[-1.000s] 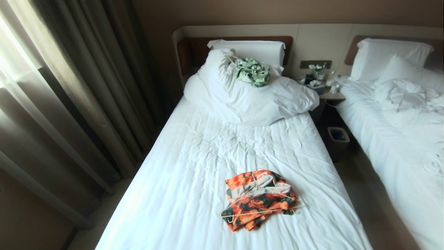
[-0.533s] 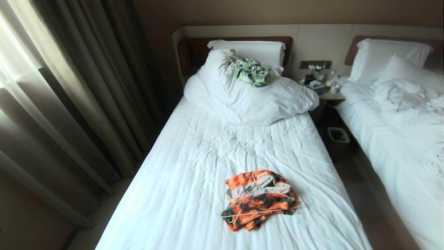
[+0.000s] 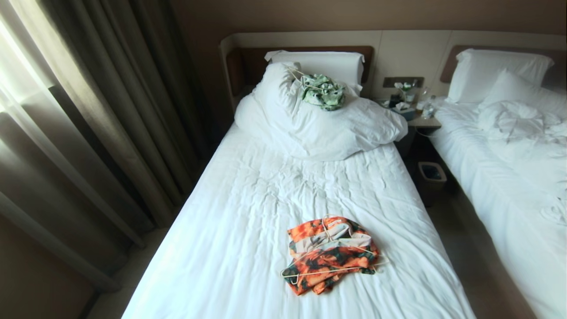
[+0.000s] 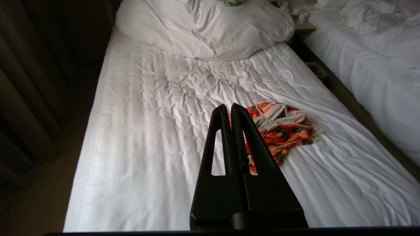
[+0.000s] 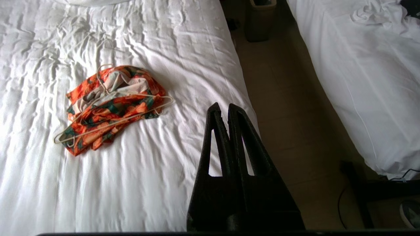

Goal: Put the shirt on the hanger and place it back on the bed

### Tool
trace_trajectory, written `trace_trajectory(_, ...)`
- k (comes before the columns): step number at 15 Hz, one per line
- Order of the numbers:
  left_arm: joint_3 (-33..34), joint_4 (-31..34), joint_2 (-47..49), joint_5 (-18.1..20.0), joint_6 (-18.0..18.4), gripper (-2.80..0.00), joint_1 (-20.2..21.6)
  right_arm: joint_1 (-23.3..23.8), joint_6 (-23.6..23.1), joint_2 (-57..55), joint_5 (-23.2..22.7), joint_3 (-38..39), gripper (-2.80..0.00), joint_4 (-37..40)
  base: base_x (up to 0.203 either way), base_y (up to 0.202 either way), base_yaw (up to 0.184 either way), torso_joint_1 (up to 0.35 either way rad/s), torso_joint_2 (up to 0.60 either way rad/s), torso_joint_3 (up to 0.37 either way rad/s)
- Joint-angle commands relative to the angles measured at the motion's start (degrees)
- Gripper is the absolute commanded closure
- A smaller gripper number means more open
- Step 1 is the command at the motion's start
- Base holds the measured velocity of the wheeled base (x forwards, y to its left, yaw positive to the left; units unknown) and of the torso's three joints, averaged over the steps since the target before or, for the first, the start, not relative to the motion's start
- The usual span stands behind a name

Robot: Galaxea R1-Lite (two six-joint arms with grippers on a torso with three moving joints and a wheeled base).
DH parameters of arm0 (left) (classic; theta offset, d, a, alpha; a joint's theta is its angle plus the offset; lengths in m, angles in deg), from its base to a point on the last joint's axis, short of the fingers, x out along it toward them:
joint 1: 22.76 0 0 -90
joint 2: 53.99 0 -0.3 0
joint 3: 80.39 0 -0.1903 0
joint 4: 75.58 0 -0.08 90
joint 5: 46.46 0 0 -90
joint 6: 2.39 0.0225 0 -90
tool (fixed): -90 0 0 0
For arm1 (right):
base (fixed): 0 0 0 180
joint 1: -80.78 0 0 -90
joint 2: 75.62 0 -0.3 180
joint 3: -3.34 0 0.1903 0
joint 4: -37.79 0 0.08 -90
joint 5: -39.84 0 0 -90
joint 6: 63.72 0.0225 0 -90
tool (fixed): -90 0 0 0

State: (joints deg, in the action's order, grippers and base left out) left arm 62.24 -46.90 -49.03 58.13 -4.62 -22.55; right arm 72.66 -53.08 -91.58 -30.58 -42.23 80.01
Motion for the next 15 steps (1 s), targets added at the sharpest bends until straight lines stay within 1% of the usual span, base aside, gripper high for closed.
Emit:
trace_trajectory(1,5.07,-0.22,-4.87,-3.68,6.57,0.00,-0.12,1.41,0.28,0.14,-0.27,2.95,0.00,-0.05,0.000,0.000,0.000,0.000,0.00,0.000)
trace_trajectory(2,7.44,-1.53,-4.98,-7.06,8.51,0.00,-0.12,3.47,0.06,0.38,-0.51,2.65,0.00,-0.36,0.000,0.000,0.000,0.000,0.00,0.000)
trace_trajectory(3,9.94,-3.88,-5.02,-8.69,9.23,0.00,-0.12,5.18,-1.02,1.94,-1.44,2.56,0.00,-1.00,0.000,0.000,0.000,0.000,0.00,0.000)
trace_trajectory(5,13.42,-7.78,-5.04,-11.31,9.85,0.00,-0.12,8.60,-5.36,5.27,-4.80,2.83,0.00,-1.56,0.000,0.000,0.000,0.000,0.00,0.000)
trace_trajectory(6,13.99,-6.95,-5.04,-12.05,10.41,0.00,-0.12,8.53,-5.04,5.96,-5.95,3.13,0.00,-1.87,0.000,0.000,0.000,0.000,0.00,0.000)
trace_trajectory(7,13.72,-4.36,-5.04,-12.13,10.62,0.00,-0.18,8.44,-5.01,7.54,-8.86,4.18,0.00,-1.93,0.000,0.000,0.000,0.000,0.00,0.000)
trace_trajectory(8,13.21,-3.12,-5.04,-12.13,10.66,0.00,-0.21,8.41,-5.79,9.90,-12.70,5.78,0.00,-1.89,0.000,0.000,0.000,0.000,0.00,0.000)
trace_trajectory(9,13.30,-3.21,-5.04,-12.13,10.48,0.00,-0.21,8.40,-6.92,12.63,-14.48,7.61,0.00,-1.75,0.000,0.000,0.000,0.000,0.00,0.000)
trace_trajectory(10,13.30,-3.29,-5.04,-12.13,10.40,0.00,-0.21,8.39,-9.41,15.29,-15.22,10.82,0.00,-2.06,0.000,0.000,0.000,0.000,0.00,0.000)
trace_trajectory(11,13.30,-3.29,-5.04,-12.13,10.22,0.00,-0.21,8.39,-10.93,16.05,-15.38,14.24,0.00,-3.88,0.000,0.000,0.000,0.000,0.00,0.000)
trace_trajectory(13,13.39,-3.38,-5.04,-12.13,9.96,0.00,-0.21,8.38,-9.02,16.05,-15.66,18.27,0.00,-13.75,0.000,0.000,0.000,0.000,0.00,0.000)
trace_trajectory(15,13.39,-3.38,-5.04,-12.13,10.05,0.00,-0.21,8.38,-12.30,16.05,-16.63,19.46,0.00,-16.64,0.000,0.000,0.000,0.000,0.00,0.000)
